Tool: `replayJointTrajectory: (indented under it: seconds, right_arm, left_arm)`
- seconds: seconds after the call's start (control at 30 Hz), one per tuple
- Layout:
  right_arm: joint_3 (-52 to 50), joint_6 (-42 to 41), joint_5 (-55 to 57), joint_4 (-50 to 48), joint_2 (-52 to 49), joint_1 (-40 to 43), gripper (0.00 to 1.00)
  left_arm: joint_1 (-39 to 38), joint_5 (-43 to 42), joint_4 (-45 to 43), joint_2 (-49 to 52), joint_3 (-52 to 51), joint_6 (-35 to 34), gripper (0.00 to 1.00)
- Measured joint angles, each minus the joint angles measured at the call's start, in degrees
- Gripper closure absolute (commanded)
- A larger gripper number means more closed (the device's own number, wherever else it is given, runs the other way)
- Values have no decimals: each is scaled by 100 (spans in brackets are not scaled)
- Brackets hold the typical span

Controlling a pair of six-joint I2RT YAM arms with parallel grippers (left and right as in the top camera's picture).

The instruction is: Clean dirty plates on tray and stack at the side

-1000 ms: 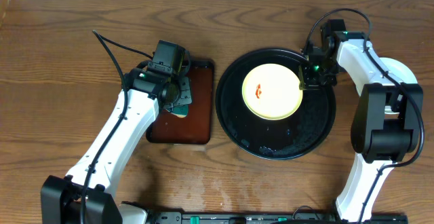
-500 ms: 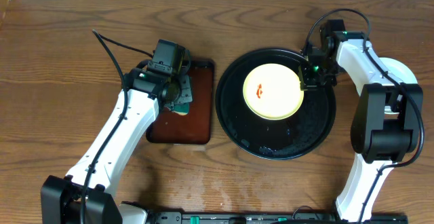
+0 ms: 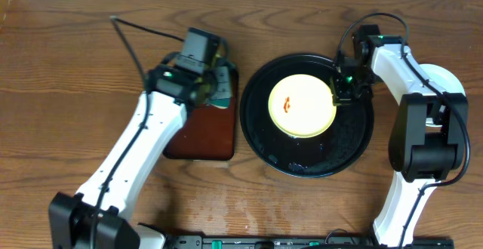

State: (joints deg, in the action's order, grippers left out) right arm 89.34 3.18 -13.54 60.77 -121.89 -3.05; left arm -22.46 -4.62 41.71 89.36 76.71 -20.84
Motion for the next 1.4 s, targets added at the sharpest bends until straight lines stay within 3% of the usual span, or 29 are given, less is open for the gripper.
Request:
replayJointTrajectory:
  seconds: [0.23, 0.33, 0.5, 0.63, 0.9, 1.4]
  right_arm:
    - [-26, 0, -15, 48, 4, -111, 99]
    - [-28, 0, -15, 48, 4, -111, 99]
    - [-31, 0, -17, 35, 4, -111, 99]
    - [-31, 0, -17, 28, 4, -111, 99]
    - [-31, 0, -17, 26, 4, -111, 99]
    - [-33, 0, -17, 24, 4, -111, 99]
  left_arm:
    - [-669, -142, -662, 389, 44, -190, 93]
    - [-817, -345, -330, 697, 369, -234, 93]
    - [-918, -577, 935, 1801, 1956, -275, 93]
    - [-1029, -597, 1071, 2459, 2638, -273, 93]
    - [-1224, -573, 927, 3364, 2673, -275, 93]
    - [-1410, -535, 560, 3510, 2671, -315, 93]
